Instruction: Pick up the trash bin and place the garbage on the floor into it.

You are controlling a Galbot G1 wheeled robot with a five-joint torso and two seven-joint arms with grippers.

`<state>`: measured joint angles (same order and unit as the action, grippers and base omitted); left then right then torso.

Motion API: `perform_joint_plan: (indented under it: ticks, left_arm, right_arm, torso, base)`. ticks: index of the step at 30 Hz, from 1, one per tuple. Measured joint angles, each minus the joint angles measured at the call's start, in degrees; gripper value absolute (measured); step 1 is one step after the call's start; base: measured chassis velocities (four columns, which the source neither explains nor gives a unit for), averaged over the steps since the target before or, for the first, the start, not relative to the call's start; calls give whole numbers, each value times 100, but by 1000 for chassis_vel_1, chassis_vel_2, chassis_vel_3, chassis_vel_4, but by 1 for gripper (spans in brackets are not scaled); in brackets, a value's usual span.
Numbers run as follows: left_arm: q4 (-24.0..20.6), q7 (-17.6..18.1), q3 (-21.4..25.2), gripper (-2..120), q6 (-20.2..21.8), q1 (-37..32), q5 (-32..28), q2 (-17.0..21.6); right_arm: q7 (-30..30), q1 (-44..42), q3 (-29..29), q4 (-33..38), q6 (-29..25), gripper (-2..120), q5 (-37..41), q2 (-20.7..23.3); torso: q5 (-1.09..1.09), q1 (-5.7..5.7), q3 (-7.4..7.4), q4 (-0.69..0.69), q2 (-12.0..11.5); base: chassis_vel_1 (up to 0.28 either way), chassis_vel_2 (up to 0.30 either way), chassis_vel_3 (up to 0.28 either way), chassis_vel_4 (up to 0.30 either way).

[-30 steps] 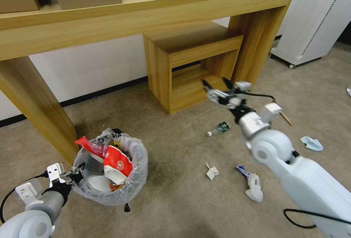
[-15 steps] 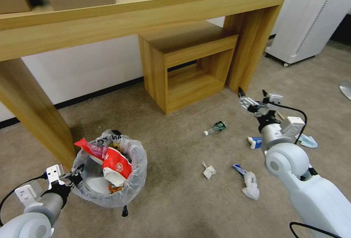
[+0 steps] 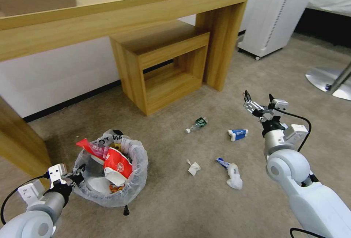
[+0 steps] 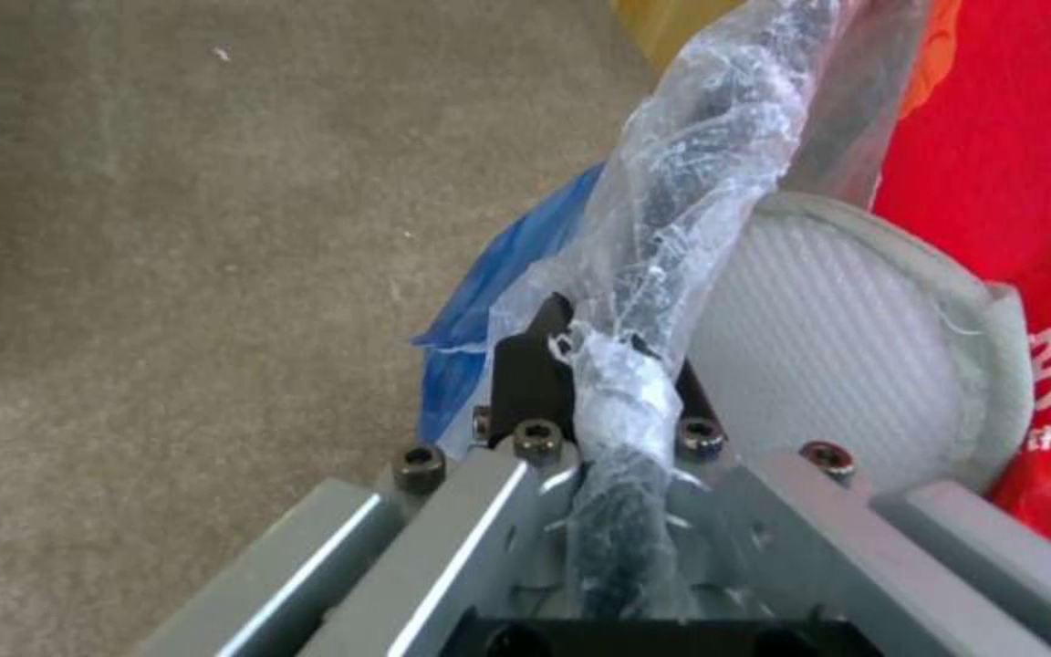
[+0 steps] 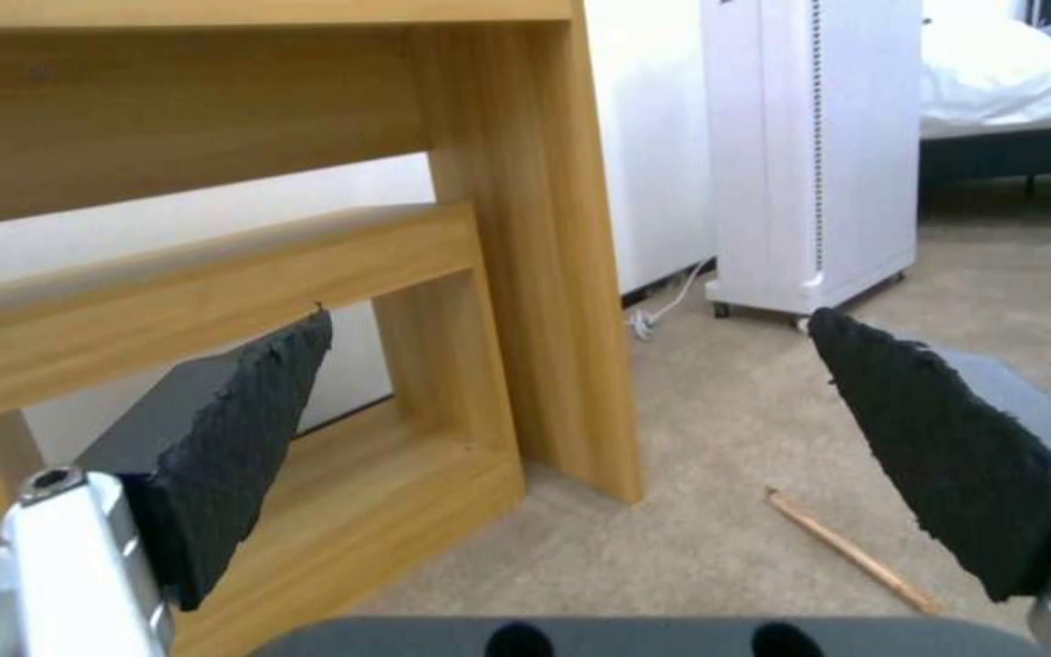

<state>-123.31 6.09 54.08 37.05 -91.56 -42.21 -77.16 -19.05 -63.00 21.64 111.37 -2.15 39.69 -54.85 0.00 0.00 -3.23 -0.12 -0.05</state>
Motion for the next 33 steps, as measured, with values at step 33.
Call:
perform_joint_plan:
  ticks: [33]
  left_arm:
    - [-3,37,24,1,11,-33,-55,13]
  right_arm:
    - [274,-608,374,87,-54,100,-295,-209]
  torso:
    - [-1,0,0,0,0]
  base:
    - [0,0,0,0]
